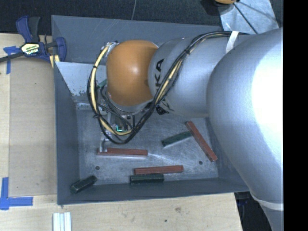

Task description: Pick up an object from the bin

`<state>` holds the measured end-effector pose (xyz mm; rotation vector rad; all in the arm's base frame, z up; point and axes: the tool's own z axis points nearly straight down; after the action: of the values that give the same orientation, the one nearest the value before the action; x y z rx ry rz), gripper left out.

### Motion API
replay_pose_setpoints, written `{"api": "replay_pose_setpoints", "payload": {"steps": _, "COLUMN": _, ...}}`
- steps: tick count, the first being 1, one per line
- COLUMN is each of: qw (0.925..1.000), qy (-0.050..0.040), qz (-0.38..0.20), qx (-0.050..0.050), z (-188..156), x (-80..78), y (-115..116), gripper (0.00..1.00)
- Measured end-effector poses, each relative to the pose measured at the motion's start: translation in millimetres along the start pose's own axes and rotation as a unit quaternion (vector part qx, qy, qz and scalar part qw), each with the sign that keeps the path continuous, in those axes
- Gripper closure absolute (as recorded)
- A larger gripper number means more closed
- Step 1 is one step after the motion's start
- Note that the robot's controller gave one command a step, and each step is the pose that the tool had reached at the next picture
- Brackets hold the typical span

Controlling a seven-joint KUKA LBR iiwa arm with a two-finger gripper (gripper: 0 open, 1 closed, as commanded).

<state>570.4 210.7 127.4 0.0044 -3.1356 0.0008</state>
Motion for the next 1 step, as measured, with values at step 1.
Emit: {"api": "replay_pose_setpoints", "payload": {"steps": 1, "qw": 1.0000, "qy": -0.0040, "qz": 0.002, "qx": -0.001, "z": -4.6, "x": -2.5, "y": -0.8, "gripper": 0.00}}
